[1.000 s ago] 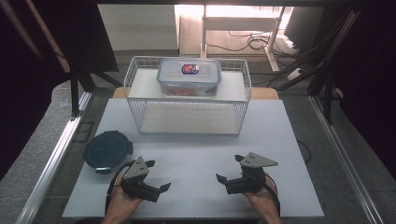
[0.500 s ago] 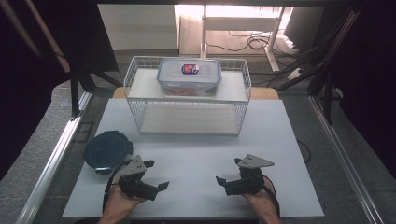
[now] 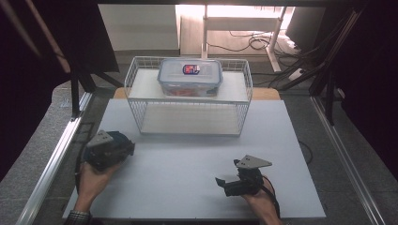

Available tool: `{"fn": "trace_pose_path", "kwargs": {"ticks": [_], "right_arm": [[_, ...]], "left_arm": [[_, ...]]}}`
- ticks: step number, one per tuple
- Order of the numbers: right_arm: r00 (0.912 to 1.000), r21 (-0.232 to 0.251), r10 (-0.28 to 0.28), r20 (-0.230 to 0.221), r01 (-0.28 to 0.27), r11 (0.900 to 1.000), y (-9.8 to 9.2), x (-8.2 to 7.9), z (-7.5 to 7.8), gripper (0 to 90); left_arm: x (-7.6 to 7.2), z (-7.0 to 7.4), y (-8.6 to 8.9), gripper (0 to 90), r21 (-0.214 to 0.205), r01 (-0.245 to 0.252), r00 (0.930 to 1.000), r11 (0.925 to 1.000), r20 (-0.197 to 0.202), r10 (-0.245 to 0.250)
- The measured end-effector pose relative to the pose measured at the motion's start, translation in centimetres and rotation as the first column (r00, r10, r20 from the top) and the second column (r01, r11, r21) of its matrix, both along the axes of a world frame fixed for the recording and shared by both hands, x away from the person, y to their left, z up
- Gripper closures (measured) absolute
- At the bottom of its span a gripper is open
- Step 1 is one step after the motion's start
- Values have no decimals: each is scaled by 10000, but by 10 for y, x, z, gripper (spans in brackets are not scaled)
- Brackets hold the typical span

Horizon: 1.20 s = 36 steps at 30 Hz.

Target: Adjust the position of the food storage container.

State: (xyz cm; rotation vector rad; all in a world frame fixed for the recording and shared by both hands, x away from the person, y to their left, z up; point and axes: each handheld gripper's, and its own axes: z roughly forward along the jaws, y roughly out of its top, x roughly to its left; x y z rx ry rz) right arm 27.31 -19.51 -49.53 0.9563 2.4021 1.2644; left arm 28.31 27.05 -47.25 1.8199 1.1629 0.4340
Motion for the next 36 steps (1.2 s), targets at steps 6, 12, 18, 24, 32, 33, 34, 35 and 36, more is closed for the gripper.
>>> {"fn": "trace_pose_path", "kwargs": {"ticks": [6, 12, 18, 24, 32, 33, 34, 35, 36], "right_arm": [[10000, -84, -69, -51, 69, 9999, 0, 1, -1, 41], [9999, -246, -7, -107, 4, 9997, 2, 1, -1, 48], [9999, -306, -30, -141, 25, 9995, 3, 2, -1, 51], [9998, -406, 14, -195, -22, 9992, 3, 2, -2, 53], [9998, -513, 14, -201, -25, 9987, 5, 3, -3, 57], [9998, -561, 17, -217, -29, 9984, 5, 3, -3, 57], [9998, -561, 17, -217, -29, 9984, 5, 3, -3, 57], [9998, -625, 35, -209, -48, 9980, 6, 3, -3, 58], [9998, -625, 35, -209, -48, 9980, 6, 3, -3, 58]], "left_arm": [[6, -5, 47, 898, -127, -1486, 9888, 9888, -168, 1484], [9, -17, 85, 900, 221, -2972, 9543, 9546, -247, 2977], [14, -30, 100, 899, 622, -3849, 9217, 9209, -255, 3870], [21, -43, 109, 900, 714, -4031, 9110, 9124, -630, 4075], [21, -42, 103, 900, 482, -3946, 9131, 9176, -908, 3974], [21, -42, 100, 900, 401, -3885, 9157, 9206, -948, 3906], [21, -42, 97, 900, 389, -3790, 9192, 9246, -990, 3810], [21, -41, 89, 900, 440, -3615, 9262, 9313, -977, 3641], [21, -41, 89, 900, 440, -3615, 9262, 9313, -977, 3641]]}}
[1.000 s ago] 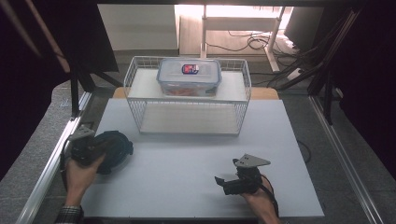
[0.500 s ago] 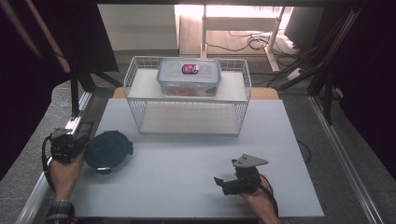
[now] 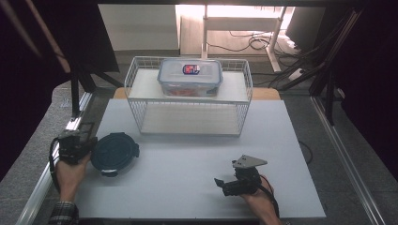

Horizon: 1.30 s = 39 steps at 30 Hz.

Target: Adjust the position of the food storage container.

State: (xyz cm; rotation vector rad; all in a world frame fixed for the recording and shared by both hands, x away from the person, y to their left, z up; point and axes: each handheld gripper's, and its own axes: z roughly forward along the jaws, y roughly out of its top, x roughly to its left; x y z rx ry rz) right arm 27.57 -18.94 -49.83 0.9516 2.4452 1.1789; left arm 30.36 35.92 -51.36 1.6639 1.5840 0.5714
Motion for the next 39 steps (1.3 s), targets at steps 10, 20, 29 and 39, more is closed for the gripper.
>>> {"fn": "trace_pose_path", "kwargs": {"ticks": [10, 20, 29, 39], "right_arm": [[10000, -97, 27, -27, -27, 9999, 0, 0, -1, 61], [10000, -198, 0, -24, -1, 9998, -1, 0, -1, 63], [9996, -269, -231, 187, 236, 9994, -9, 1, 1, 67], [9995, -373, -203, 221, 211, 9991, -7, 2, -1, 67]], "left_arm": [[-7, 4, -48, 900, 279, 775, 9970, 9966, -110, -772], [-7, 5, -62, 900, 217, 1364, 9906, 9904, 19, -1365], [-26, -11, -46, 900, -36, 1220, 9859, 9925, -1150, -1216], [-27, -11, -63, 900, -379, 1370, 9801, 9898, -1396, -1410]]}}
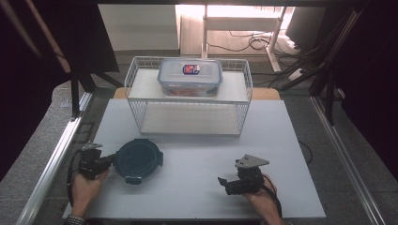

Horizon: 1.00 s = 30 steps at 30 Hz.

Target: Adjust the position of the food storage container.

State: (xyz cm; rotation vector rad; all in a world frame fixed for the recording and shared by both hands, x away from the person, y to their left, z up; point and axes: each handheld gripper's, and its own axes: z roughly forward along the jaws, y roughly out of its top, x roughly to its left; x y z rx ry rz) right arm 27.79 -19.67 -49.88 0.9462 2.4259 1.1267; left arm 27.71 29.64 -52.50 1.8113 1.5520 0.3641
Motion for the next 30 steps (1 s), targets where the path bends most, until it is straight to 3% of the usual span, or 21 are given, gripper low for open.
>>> {"fn": "trace_pose_path", "kwargs": {"ticks": [7, 8, 13, 14, 27, 30], "right_arm": [[10000, -45, -24, -1, 24, 10000, 0, 0, 0, 67], [10000, -12, -42, -4, 42, 10000, -1, 1, 0, 67], [10000, -2, -68, -9, 68, 10000, -1, 1, 0, 67], [10000, 17, -57, -16, 57, 10000, -1, 1, 0, 67], [10000, 0, -67, -48, 67, 10000, -1, 2, -1, 67], [10000, -22, -60, -71, 60, 10000, 0, 3, -2, 67]], "left_arm": [[4, 1, -32, 900, 10, 861, 9963, 9963, -42, -861], [5, 2, -44, 900, -36, 1186, 9929, 9929, -73, -1186], [5, 2, -62, 900, -268, 1688, 9855, 9853, -112, -1691], [5, 3, -73, 900, -250, 1922, 9812, 9810, -122, -1926], [10, 3, -110, 900, -483, 2748, 9613, 9603, -51, -2754], [12, 2, -123, 900, -609, 3090, 9508, 9491, -22, -3097]]}}
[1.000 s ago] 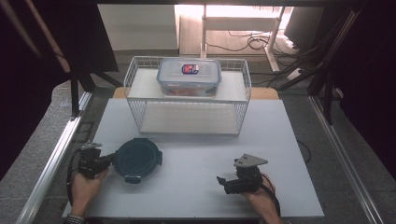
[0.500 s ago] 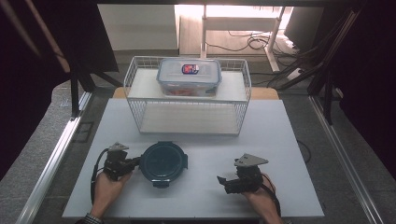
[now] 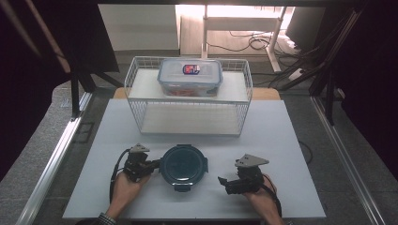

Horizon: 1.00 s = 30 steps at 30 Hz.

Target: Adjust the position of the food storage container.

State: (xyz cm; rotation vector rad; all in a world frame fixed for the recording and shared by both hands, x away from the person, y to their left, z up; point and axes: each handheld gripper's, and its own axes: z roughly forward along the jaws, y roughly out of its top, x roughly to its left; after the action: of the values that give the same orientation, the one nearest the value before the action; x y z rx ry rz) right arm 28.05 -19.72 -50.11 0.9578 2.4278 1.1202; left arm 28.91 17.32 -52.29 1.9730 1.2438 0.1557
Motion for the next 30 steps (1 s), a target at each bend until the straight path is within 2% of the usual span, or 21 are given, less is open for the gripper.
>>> {"fn": "trace_pose_path", "kwargs": {"ticks": [9, 11, 17, 18, 19, 20, 25, 26, 29, 30], "right_arm": [[10000, -66, 11, -47, -12, 10000, 0, 0, -1, 67], [10000, -28, -30, -59, 30, 10000, 0, 1, -1, 67], [10000, -44, -56, -74, 56, 10000, -2, 1, 0, 67], [10000, -26, -80, -21, 80, 10000, -3, 0, 1, 67], [10000, 1, -91, -22, 91, 10000, -3, 0, 1, 67], [9999, 72, -118, -20, 118, 9999, -4, 0, 1, 67], [9999, 168, -147, -27, 147, 9998, -7, 0, 3, 67], [9999, 199, -149, -15, 149, 9997, -7, 0, 3, 67], [9999, 249, -133, 78, 131, 9996, -8, -1, 4, 67], [9999, 257, -140, 90, 138, 9996, -8, -1, 5, 67]], "left_arm": [[5, 0, -15, 900, -136, 209, 9998, 9997, -12, -209], [3, 0, -19, 900, -157, 426, 9991, 9990, -32, -426], [5, -1, -19, 898, -162, 608, 9981, 9980, 22, -608], [2, 2, -18, 896, 125, 634, 9973, 9979, 369, -638], [2, 2, -18, 873, 125, 634, 9973, 9979, 369, -638], [-1, 5, -15, 829, 639, 499, 9956, 9967, 766, -547], [-8, 7, -4, 642, 862, 324, 9939, 9958, 1020, -412], [-12, 8, -1, 642, 996, 398, 9933, 9942, 1037, -502], [-19, 9, 6, 449, 1056, 504, 9931, 9931, 1002, -610], [-22, 10, 10, 411, 900, 543, 9928, 9945, 1016, -634]]}}
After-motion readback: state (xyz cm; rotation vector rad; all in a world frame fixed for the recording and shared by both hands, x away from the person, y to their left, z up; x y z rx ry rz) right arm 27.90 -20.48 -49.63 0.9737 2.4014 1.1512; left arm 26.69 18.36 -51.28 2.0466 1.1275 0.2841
